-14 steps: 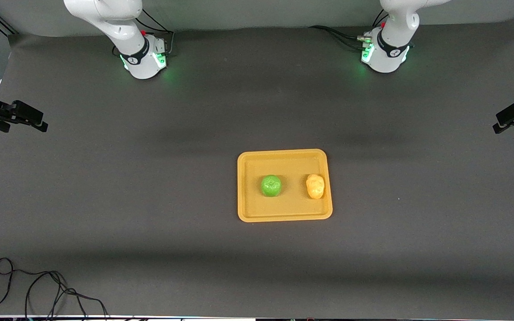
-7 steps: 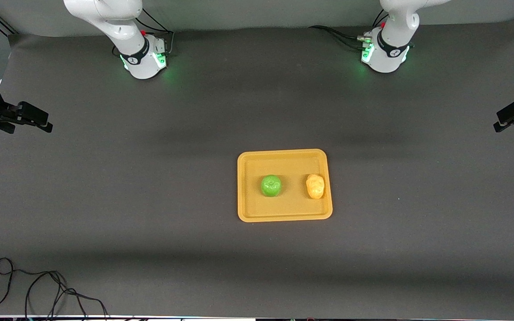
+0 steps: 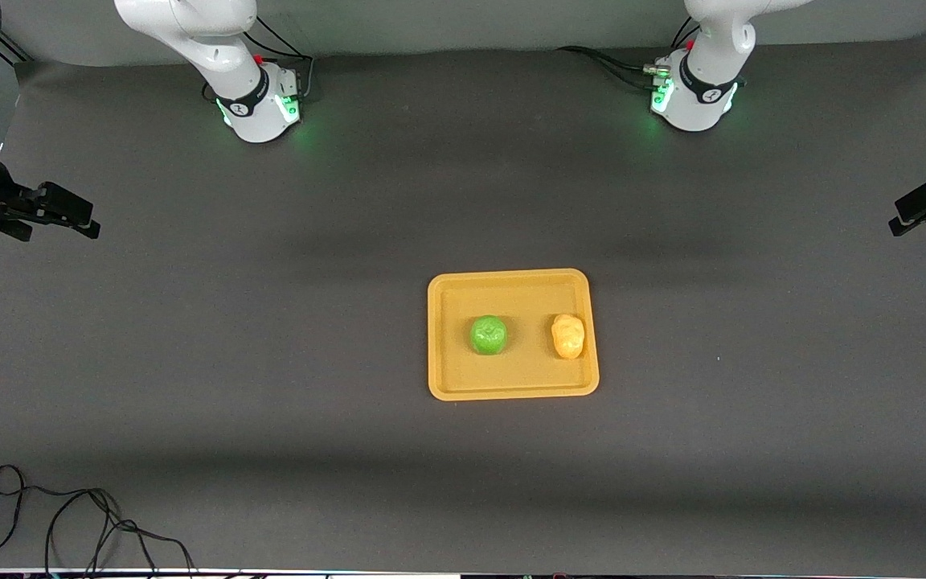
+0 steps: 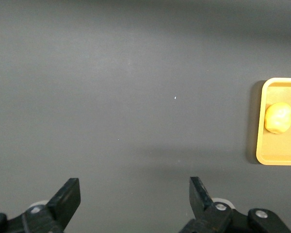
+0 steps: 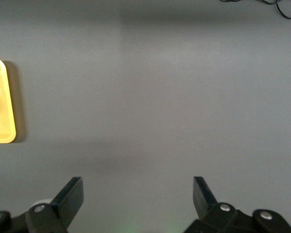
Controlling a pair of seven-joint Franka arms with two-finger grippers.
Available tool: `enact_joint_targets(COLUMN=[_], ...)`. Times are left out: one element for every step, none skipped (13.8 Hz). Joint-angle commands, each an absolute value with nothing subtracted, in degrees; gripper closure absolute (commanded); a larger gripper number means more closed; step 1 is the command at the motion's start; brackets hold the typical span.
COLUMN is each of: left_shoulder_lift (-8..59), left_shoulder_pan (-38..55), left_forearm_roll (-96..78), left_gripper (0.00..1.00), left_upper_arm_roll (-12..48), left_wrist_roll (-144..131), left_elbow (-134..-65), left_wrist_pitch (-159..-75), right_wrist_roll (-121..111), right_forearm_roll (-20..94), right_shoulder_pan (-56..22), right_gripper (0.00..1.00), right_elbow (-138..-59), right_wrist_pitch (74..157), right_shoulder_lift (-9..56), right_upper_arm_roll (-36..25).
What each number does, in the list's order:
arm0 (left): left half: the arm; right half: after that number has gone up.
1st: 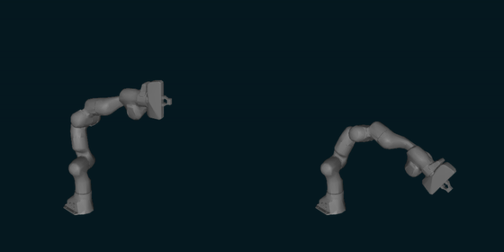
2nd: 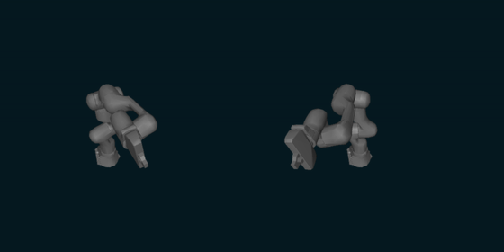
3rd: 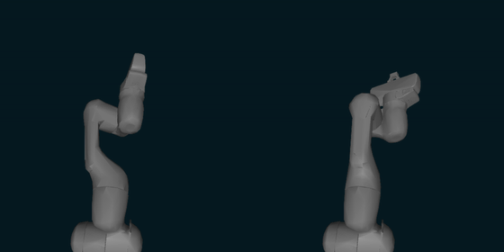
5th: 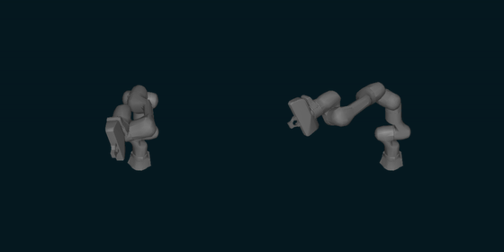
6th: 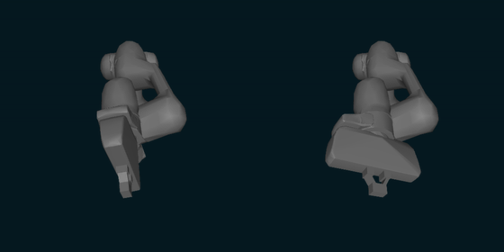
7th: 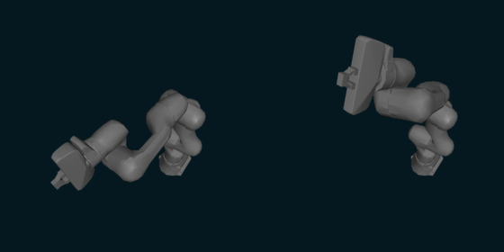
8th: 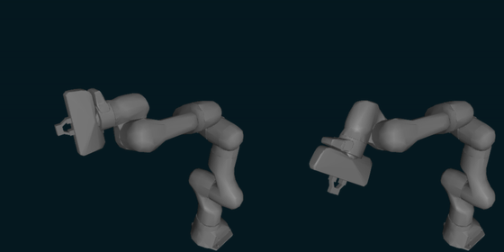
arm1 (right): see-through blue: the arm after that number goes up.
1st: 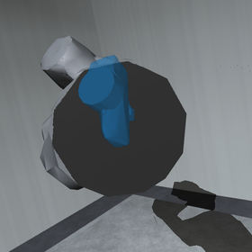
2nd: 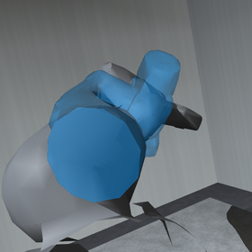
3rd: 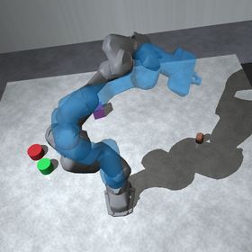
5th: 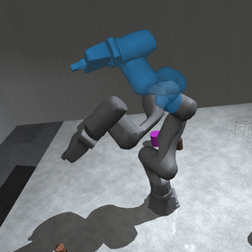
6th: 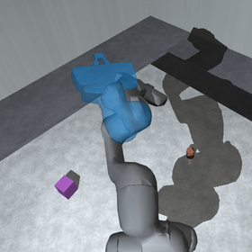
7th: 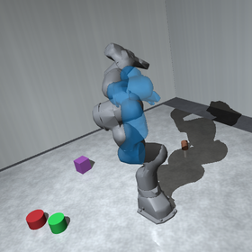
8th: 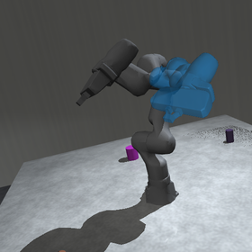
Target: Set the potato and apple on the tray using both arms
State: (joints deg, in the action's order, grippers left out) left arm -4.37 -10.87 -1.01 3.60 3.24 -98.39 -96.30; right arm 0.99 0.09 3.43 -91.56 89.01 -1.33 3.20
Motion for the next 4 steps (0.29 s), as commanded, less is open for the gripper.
enact_joint_targets(left_shoulder_lift=[-4.7, -4.7, -4.7, -4.7], left_shoulder_pan=[-11.0, -11.0, -11.0, -11.0], left_forearm_roll=[-1.0, -1.1, -1.1, -1.1], left_gripper=[0.0, 0.0, 0.0, 0.0], left_upper_arm_roll=[3.8, 3.8, 3.8, 3.8], left_wrist_roll=[2.2, 2.2, 2.2, 2.2], left_elbow=[-97.6, -97.6, -97.6, -97.6], left_wrist_pitch=[-95.0, -94.9, -94.9, -94.8], right_wrist_roll=[3.4, 3.3, 3.3, 3.3], right_forearm_roll=[1.2, 1.2, 1.2, 1.2], right_shoulder_pan=[2.9, 2.9, 2.9, 2.9], right_gripper=[0.0, 0.0, 0.0, 0.0], right_elbow=[-91.9, -91.9, -91.9, -91.9], right_wrist_pitch=[89.6, 89.6, 89.7, 89.7], right_shoulder_lift=[-2.1, -2.0, -2.0, -2.0], right_upper_arm_roll=[2.8, 2.8, 2.8, 2.8])
